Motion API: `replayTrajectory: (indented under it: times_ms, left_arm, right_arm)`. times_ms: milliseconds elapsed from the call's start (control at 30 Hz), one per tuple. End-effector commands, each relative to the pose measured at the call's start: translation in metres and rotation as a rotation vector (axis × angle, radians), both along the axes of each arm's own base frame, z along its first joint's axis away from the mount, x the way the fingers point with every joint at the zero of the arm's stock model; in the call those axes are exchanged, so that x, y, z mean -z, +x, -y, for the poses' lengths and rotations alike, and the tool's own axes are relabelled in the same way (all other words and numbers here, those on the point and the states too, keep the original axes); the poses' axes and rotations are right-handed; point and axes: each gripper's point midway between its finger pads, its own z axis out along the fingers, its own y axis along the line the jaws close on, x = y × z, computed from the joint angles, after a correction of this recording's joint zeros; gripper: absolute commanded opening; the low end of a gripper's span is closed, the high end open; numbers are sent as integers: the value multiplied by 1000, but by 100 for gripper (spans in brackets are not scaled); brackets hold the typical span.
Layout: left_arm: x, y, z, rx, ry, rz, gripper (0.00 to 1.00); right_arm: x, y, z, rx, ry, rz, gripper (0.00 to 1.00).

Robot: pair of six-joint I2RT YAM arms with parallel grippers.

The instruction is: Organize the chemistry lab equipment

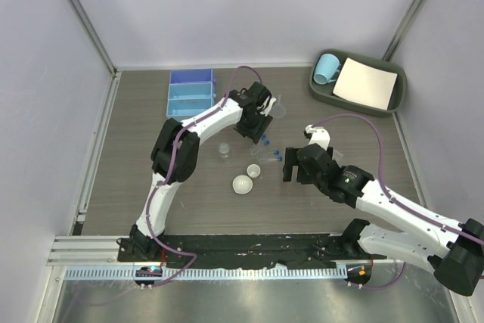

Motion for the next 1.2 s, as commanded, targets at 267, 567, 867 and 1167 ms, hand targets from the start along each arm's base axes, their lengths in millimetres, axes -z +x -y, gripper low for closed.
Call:
replayTrajectory:
  times_ms: [267,567,867,1167]
  left_arm:
    - [4,7,14,41,-53,14,55]
    - [17,11,7,43,-12,15,55]
    - [24,7,1,44,12,2,51]
    - [33,4,-6,52,34,-13,36]
  right_arm:
    - [-6,6,-7,-13,30,29,96]
    - [-8,5,-7,-16,33,26,96]
    - [-8,2,-7,-10,54,23,96]
    - [-7,1,-6,-2,55,15,96]
